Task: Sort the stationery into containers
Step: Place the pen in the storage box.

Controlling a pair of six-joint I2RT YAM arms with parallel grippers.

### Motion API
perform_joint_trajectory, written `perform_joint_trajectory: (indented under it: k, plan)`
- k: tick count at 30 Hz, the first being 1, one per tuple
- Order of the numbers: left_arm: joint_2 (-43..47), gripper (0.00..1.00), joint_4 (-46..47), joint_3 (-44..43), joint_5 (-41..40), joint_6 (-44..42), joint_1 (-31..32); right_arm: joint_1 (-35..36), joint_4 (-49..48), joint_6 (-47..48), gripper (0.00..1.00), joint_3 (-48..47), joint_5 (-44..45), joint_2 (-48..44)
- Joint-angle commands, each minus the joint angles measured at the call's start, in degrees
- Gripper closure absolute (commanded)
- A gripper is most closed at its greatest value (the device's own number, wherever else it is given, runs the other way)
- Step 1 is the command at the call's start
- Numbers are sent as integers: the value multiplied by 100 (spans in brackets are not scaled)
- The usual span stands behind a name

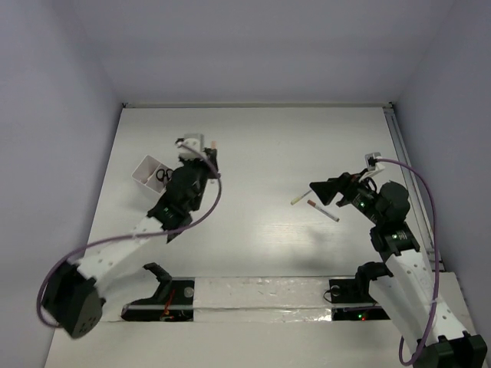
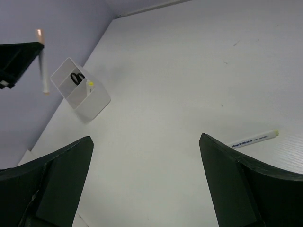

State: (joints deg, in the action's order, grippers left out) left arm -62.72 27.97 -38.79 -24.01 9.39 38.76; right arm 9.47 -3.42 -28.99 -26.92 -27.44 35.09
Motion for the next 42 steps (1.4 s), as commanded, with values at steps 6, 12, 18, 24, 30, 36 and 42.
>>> perform_joint_trajectory:
  k: [6, 12, 18, 24, 30, 36, 42]
  plan:
    - [1394, 100, 867, 1478, -579, -455, -1079, 37, -335, -89, 0, -42, 20, -169]
    - [683, 100, 1167, 1304, -394, -1095, -1634, 37, -352, -98, 0, -33, 2, -160]
    - [199, 100, 1553, 1408, 98, -1491, -2066, 37, -335, -89, 0, -42, 20, -178]
    - [-319, 100, 1844, 1347, 300, -1580, -2180, 37, -317, -80, 0, -51, -7, -178]
    - [-645, 100, 2178, 1418, 257, -1554, -2180, 37, -300, -63, 0, -68, -16, -178]
    - [-987, 100, 2371, 1488, 99, -1598, -2180, 37, -247, -45, 0, -86, 2, -213]
    - [-1163, 100, 2442, 1594, -69, -1615, -2180, 37, -177, -19, 0, -103, 46, -257]
